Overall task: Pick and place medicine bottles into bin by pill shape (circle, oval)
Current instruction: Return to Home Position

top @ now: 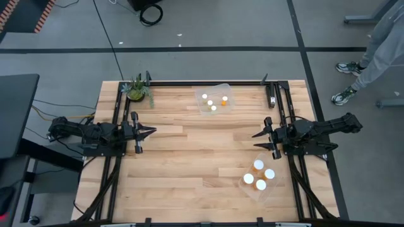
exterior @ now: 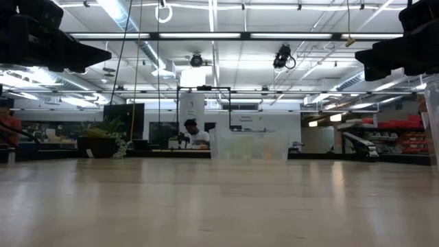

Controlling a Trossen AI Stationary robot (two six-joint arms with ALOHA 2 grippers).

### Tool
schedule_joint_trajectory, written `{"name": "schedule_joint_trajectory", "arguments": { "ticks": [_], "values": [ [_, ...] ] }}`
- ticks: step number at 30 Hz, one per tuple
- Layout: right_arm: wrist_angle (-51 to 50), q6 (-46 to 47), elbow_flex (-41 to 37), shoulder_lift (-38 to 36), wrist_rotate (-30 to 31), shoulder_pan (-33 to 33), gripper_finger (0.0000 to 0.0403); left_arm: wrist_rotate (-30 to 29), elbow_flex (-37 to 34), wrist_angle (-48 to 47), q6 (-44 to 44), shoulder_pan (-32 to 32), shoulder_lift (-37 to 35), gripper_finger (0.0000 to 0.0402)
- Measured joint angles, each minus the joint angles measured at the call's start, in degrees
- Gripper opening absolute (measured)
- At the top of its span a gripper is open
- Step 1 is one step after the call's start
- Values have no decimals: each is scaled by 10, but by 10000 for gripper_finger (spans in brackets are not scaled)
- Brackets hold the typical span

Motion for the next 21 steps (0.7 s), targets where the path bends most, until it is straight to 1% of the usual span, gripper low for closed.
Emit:
{"name": "schedule_joint_trajectory", "arguments": {
  "ticks": [5,15,21],
  "values": [
    [0,0,0,0,0,0,172,0,0,0,0,0,0,40],
    [0,0,0,0,0,0,172,0,0,0,0,0,0,28],
    [0,0,0,0,0,0,172,0,0,0,0,0,0,36]
  ]
}}
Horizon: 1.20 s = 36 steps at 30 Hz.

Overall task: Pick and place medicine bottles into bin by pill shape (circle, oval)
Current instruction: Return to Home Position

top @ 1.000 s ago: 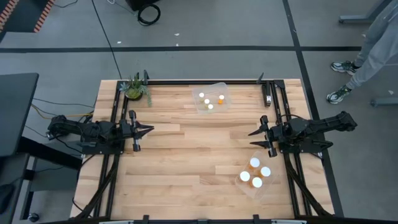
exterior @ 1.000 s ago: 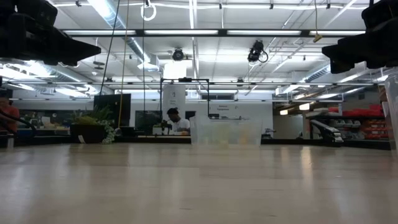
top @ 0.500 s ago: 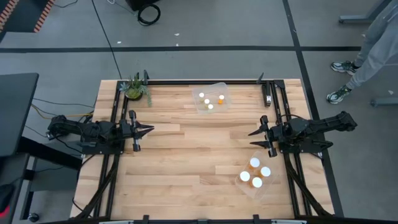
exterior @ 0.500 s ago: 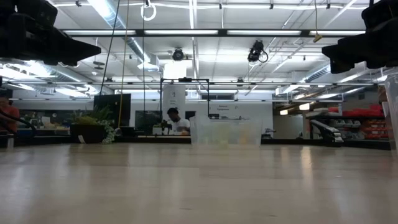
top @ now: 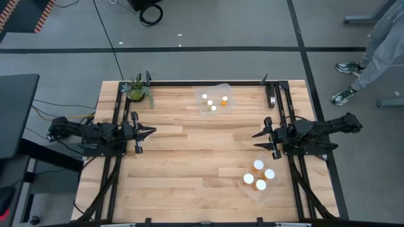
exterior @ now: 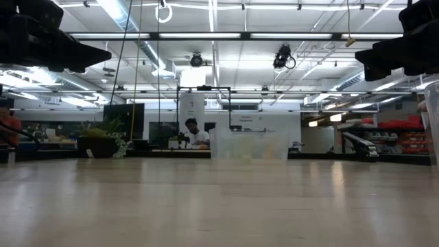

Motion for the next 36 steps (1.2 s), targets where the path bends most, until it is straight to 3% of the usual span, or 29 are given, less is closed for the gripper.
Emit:
{"name": "schedule_joint_trajectory", "arguments": {
  "ticks": [36],
  "values": [
    [0,0,0,0,0,0,172,0,0,0,0,0,0,28]
  ]
}}
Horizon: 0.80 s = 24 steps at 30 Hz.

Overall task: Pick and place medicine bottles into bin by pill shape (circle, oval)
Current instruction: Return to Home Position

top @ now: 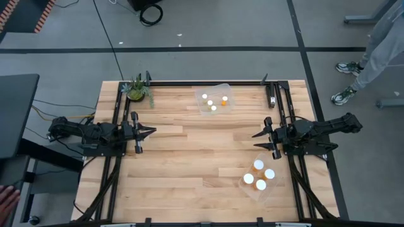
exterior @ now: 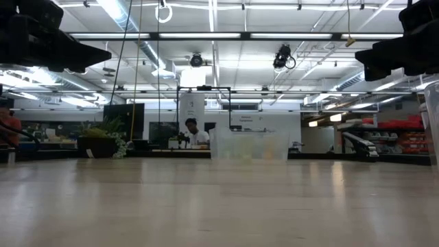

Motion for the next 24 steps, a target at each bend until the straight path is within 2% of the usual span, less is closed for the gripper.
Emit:
{"name": "schedule_joint_trajectory", "arguments": {
  "ticks": [12,24],
  "values": [
    [0,0,0,0,0,0,172,0,0,0,0,0,0,40],
    [0,0,0,0,0,0,172,0,0,0,0,0,0,28]
  ]
}}
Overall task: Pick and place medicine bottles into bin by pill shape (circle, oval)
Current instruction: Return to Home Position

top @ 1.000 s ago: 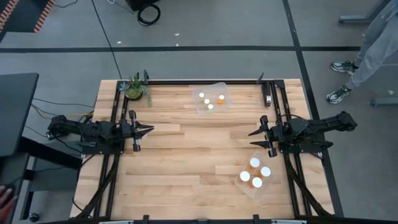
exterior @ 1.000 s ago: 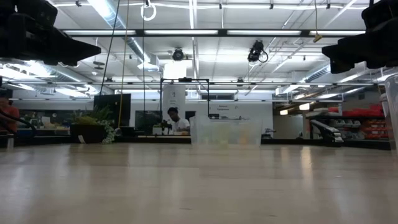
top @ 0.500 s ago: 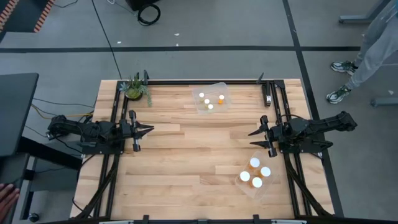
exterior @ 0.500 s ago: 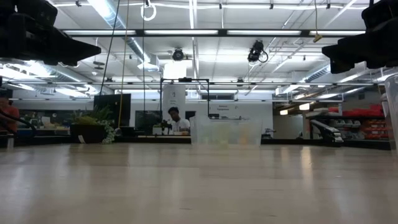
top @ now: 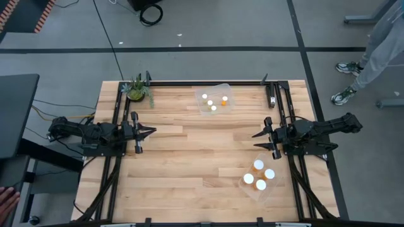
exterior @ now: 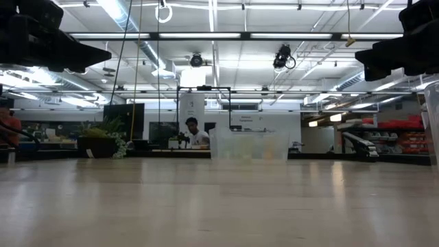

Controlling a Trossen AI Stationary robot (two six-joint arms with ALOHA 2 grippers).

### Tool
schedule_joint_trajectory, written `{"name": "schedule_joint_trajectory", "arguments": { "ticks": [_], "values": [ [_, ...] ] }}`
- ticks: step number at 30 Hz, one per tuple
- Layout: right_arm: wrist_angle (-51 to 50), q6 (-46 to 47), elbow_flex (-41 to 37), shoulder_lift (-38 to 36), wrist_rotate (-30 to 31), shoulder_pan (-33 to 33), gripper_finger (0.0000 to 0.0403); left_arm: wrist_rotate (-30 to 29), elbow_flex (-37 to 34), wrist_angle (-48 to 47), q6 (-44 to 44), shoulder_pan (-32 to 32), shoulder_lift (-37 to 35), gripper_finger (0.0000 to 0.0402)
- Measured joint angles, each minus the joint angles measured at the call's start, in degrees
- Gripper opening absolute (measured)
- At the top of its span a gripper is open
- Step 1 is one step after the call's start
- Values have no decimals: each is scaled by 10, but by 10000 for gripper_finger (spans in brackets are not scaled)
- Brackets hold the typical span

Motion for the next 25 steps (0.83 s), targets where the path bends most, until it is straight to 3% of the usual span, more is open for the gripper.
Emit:
{"name": "schedule_joint_trajectory", "arguments": {
  "ticks": [25],
  "values": [
    [0,0,0,0,0,0,172,0,0,0,0,0,0,31]
  ]
}}
